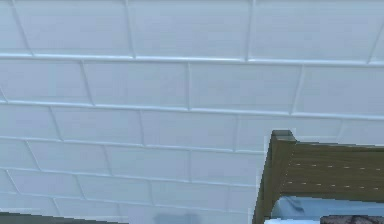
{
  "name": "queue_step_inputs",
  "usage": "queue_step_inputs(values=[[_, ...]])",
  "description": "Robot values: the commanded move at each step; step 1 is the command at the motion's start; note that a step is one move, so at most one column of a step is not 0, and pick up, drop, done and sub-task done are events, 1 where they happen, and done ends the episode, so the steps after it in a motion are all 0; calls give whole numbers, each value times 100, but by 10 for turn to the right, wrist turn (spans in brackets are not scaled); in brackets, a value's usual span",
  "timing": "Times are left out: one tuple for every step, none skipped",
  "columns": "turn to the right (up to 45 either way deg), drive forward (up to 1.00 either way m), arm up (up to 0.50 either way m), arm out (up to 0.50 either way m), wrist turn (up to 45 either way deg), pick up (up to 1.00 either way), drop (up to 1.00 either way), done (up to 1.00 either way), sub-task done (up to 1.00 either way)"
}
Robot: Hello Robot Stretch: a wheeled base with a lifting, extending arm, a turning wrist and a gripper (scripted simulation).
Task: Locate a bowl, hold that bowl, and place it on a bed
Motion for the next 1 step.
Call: queue_step_inputs(values=[[0, 0, 0, 0, 0, 0, 100, 0, 0]])
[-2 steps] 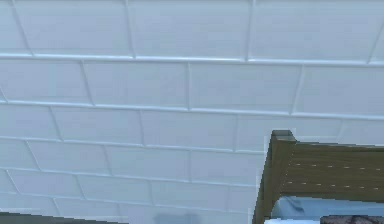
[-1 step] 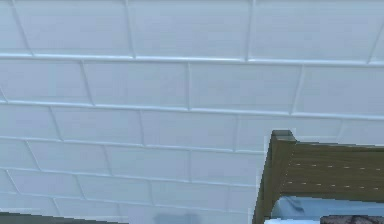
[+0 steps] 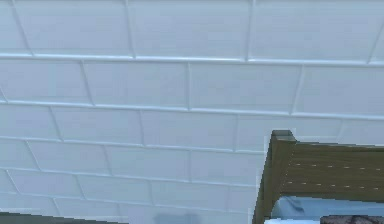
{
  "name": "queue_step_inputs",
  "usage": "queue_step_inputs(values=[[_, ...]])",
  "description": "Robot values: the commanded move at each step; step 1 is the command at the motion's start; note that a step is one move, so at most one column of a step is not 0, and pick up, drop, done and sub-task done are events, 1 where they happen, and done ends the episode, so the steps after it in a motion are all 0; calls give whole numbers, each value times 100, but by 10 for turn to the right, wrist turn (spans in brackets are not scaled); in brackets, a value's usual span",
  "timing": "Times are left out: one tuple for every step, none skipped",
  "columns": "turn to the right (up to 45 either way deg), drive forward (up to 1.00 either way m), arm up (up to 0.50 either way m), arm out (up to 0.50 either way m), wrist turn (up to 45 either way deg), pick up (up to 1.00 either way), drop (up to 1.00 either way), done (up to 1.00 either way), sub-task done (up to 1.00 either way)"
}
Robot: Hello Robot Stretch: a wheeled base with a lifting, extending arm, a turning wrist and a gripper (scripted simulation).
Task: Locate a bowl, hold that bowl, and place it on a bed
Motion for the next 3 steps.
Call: queue_step_inputs(values=[[0, 0, 10, 0, 0, 0, 0, 0, 0], [0, 0, 0, -8, 0, 0, 0, 0, 0], [0, 0, 0, 0, 0, 0, 0, 100, 0]])
